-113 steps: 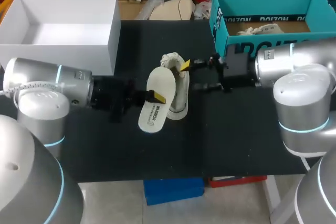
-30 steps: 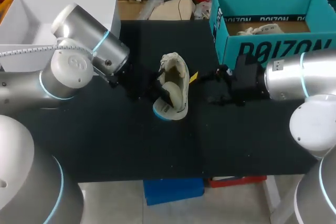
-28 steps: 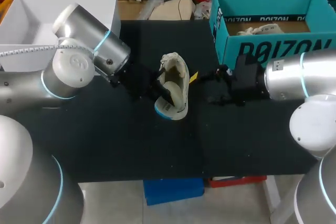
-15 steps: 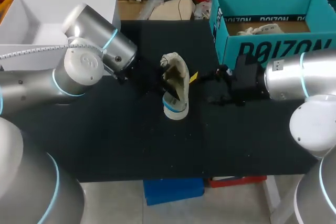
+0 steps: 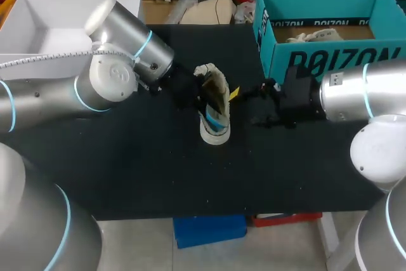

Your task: Take the shoe out of the shoebox, open the shoe tongue, remove and reinsert the insole, then place the shoe into the shoebox

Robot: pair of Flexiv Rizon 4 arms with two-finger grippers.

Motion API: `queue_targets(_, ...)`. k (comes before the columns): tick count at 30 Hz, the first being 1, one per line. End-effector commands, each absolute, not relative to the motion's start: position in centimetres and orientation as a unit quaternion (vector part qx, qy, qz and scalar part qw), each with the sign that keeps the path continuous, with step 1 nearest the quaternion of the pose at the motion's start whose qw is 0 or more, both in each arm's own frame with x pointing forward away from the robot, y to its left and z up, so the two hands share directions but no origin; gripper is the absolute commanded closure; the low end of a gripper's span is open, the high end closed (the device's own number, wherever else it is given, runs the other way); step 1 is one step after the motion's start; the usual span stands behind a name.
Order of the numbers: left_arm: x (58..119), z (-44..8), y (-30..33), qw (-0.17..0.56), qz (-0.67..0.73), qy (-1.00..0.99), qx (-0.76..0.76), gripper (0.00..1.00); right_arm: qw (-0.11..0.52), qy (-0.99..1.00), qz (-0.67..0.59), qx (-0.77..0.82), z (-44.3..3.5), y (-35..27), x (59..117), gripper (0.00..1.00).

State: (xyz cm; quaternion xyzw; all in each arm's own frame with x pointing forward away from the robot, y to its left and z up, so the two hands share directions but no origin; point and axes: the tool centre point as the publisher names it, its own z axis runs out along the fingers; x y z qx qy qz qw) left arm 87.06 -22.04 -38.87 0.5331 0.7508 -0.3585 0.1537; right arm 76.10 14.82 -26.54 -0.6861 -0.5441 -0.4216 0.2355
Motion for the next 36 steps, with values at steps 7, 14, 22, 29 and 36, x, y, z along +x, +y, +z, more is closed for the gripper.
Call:
queue_targets(7,85.3,-37.2,-20.0,0.152,-0.362,0.761,0.516,0.51,0.236,-0.544,-0.421,-0.686,-26.5,14.9,76.1,0.00)
queue_targets(14,83.0,-36.6,-19.2,0.159,-0.375,0.751,0.519,0.58,0.236,-0.544,-0.421,-0.686,-26.5,14.9,76.1,0.00)
queue_targets(22,80.7,-35.5,-18.9,0.169,-0.383,0.733,0.536,0.58,0.236,-0.544,-0.421,-0.686,-26.5,14.9,76.1,0.00)
queue_targets(29,79.6,-34.6,-19.1,0.166,-0.379,0.723,0.553,0.82,0.236,-0.544,-0.421,-0.686,-26.5,14.9,76.1,0.00)
queue_targets(36,80.3,-35.2,-19.0,0.165,-0.378,0.729,0.546,1.00,0.236,-0.544,-0.421,-0.686,-26.5,14.9,76.1,0.00)
